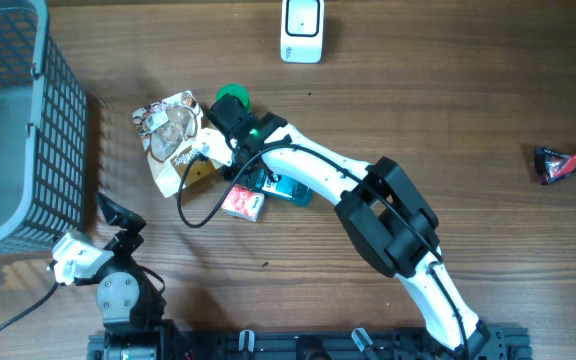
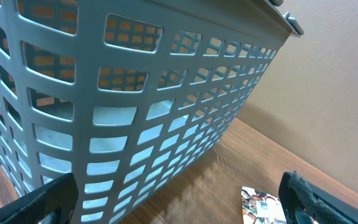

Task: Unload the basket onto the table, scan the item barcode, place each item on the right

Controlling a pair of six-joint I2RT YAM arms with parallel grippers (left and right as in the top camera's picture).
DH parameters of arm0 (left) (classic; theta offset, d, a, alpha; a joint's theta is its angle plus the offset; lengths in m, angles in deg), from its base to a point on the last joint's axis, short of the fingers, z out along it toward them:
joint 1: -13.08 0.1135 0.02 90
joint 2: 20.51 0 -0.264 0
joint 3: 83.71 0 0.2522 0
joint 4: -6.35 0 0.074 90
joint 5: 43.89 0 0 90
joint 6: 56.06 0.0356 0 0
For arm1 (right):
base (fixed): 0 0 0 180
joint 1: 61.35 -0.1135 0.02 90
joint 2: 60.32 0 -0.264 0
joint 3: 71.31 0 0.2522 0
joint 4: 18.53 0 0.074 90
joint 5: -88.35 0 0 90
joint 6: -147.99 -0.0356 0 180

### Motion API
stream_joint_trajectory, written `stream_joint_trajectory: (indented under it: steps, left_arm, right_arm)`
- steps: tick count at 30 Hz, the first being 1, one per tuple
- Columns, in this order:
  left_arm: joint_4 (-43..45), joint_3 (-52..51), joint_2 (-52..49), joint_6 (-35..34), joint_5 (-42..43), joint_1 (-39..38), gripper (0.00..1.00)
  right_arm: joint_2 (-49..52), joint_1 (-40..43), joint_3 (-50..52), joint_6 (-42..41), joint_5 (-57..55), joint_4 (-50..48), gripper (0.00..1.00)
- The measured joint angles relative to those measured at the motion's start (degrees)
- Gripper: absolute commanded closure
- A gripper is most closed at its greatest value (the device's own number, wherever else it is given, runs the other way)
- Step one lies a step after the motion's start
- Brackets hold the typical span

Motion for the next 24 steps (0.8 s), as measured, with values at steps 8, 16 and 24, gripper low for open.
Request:
stream_joint_trajectory:
  steps: [8, 16, 24]
  left_arm:
    - [0.0, 0.0, 0.0, 0.0, 0.0, 0.02, 0.0]
    - [0.0, 0.0, 0.0, 0.02, 0.0, 0.0, 0.0]
    - [0.0, 0.0, 0.0, 0.0, 0.0, 0.02, 0.0]
  right_arm:
    - [-0.04, 0.0, -1.2, -1.05, -2.34, 0.98, 0.75]
    - [-5.49, 0.0, -1.29, -2.89, -3.39, 0.87, 0.78]
    - [-12.59, 0.0, -1.62, -9.27, -3.48, -2.64, 0.81]
